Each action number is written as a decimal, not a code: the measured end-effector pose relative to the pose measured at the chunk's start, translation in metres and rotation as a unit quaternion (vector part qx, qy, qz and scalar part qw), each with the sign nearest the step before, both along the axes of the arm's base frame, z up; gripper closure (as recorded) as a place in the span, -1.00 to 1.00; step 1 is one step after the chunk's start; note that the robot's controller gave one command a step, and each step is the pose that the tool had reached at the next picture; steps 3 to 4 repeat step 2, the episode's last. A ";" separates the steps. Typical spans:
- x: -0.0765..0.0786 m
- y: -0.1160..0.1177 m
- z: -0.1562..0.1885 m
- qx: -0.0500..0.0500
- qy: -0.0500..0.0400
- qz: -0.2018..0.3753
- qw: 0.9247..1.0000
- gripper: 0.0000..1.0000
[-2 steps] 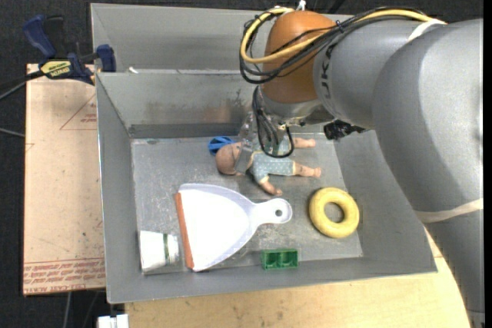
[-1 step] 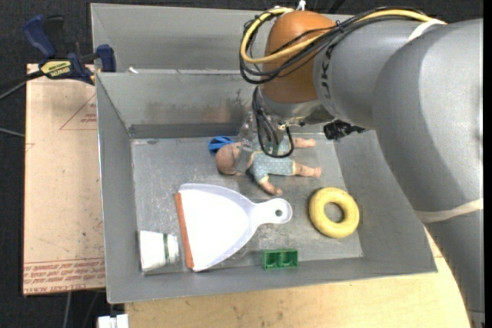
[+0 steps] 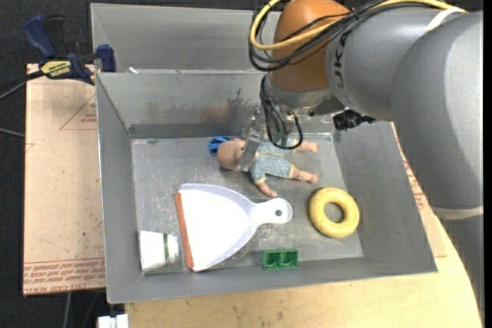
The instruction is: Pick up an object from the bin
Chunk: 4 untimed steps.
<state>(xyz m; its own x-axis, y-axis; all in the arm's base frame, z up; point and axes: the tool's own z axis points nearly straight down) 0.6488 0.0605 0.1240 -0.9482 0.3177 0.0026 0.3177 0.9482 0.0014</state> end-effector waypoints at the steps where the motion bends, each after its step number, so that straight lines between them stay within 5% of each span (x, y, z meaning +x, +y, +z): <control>1: -0.001 -0.005 0.045 0.001 0.000 -0.003 1.000 1.00; 2: 0.000 -0.015 0.107 0.000 0.001 -0.003 1.000 1.00; 4: 0.000 -0.015 0.107 0.000 0.001 -0.003 1.000 1.00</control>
Offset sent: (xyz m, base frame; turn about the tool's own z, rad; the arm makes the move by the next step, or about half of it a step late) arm 0.0010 -0.0185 0.1180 0.0059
